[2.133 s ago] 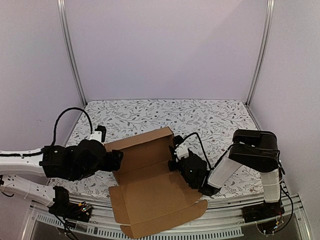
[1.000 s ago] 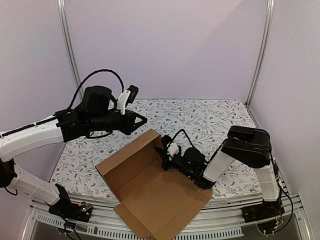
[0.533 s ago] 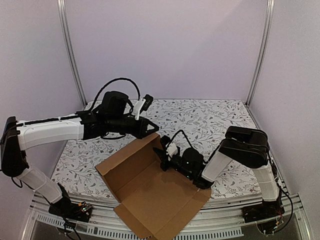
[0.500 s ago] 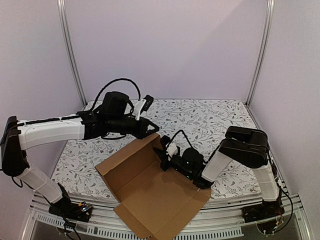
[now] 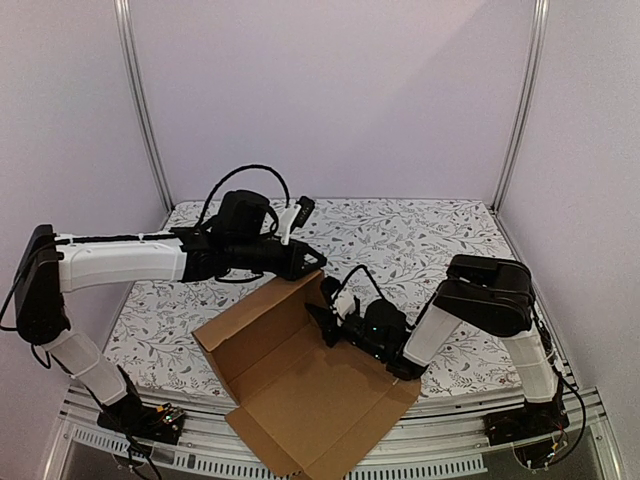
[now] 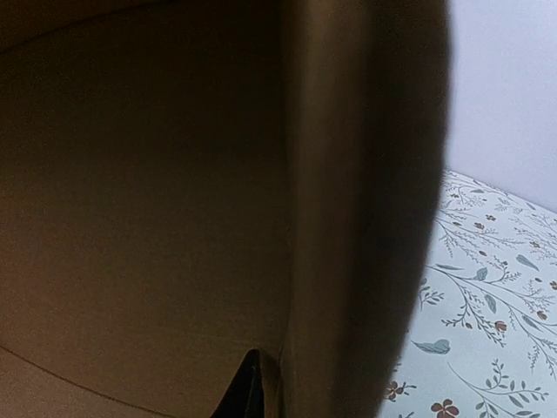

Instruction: Fold the paper box

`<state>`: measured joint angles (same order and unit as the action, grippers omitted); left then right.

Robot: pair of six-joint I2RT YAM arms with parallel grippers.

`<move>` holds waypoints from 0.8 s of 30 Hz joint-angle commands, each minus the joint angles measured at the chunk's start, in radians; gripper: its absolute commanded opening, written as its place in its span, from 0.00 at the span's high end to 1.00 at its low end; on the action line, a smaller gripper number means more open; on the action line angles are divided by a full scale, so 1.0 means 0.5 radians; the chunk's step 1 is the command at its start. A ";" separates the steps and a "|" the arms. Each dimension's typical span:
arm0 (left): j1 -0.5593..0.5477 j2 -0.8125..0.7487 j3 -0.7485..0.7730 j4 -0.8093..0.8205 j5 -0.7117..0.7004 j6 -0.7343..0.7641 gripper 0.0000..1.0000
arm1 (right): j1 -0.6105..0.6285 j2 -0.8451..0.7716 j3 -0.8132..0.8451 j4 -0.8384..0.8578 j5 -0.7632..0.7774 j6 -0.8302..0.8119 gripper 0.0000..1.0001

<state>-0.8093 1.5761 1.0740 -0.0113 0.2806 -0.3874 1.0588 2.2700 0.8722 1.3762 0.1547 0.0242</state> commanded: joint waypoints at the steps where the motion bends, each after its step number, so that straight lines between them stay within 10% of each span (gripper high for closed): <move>1: -0.009 0.089 -0.050 -0.149 -0.037 -0.023 1.00 | -0.005 0.049 -0.045 0.060 0.007 0.029 0.81; 11: -0.024 0.082 -0.022 -0.166 -0.052 -0.038 1.00 | -0.005 -0.053 -0.082 0.060 0.077 0.008 0.77; 17: -0.031 0.063 -0.013 -0.175 -0.056 -0.066 1.00 | -0.005 -0.059 -0.083 0.059 0.101 0.001 1.00; 24: -0.060 0.020 -0.010 -0.192 -0.094 -0.153 1.00 | -0.003 -0.045 -0.068 0.059 0.080 0.004 1.00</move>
<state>-0.8223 1.5795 1.0763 -0.0071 0.2680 -0.4316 1.0592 2.2673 0.8425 1.3579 0.1879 0.0376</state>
